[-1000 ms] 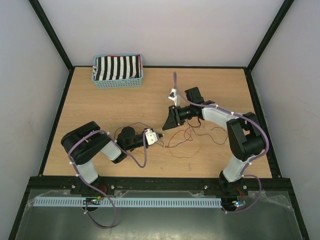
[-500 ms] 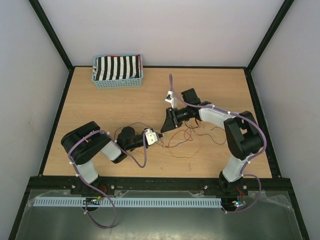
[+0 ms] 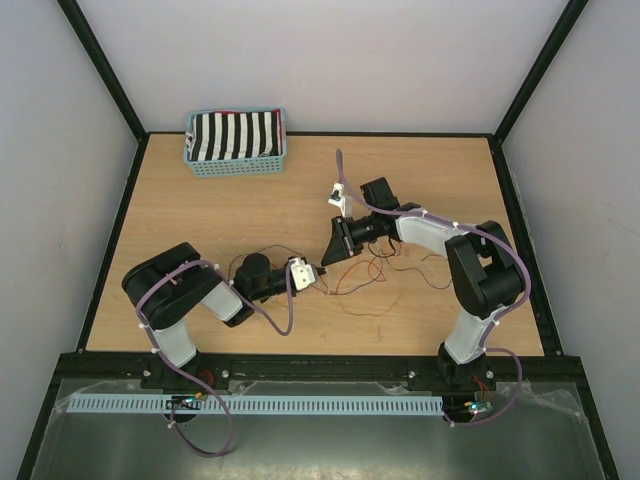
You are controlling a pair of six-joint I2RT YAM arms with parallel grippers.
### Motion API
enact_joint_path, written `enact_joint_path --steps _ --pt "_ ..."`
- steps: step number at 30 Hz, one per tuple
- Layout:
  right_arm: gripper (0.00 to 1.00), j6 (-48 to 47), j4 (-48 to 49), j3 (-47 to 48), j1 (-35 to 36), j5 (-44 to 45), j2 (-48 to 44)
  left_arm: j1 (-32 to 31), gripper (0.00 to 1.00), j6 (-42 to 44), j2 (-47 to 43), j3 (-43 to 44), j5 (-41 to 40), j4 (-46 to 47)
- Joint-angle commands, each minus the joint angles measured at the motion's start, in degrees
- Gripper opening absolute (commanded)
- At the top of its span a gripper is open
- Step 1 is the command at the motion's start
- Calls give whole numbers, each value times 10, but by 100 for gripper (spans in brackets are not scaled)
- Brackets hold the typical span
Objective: Zip-tie the wires
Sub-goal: Tie the cable at the center of the board.
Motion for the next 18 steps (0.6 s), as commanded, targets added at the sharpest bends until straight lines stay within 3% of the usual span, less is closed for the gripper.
enact_joint_path --steps 1,6,11,18 --pt "26 -4 -5 8 3 -11 1 -2 0 -2 2 6 6 14" --pt "18 -4 -5 4 3 -15 0 -2 0 -4 2 7 6 14" --pt "1 -1 -5 12 3 -14 3 -1 0 -6 2 7 7 14" --pt "0 14 -5 56 2 18 6 -3 0 -6 -2 6 14 14"
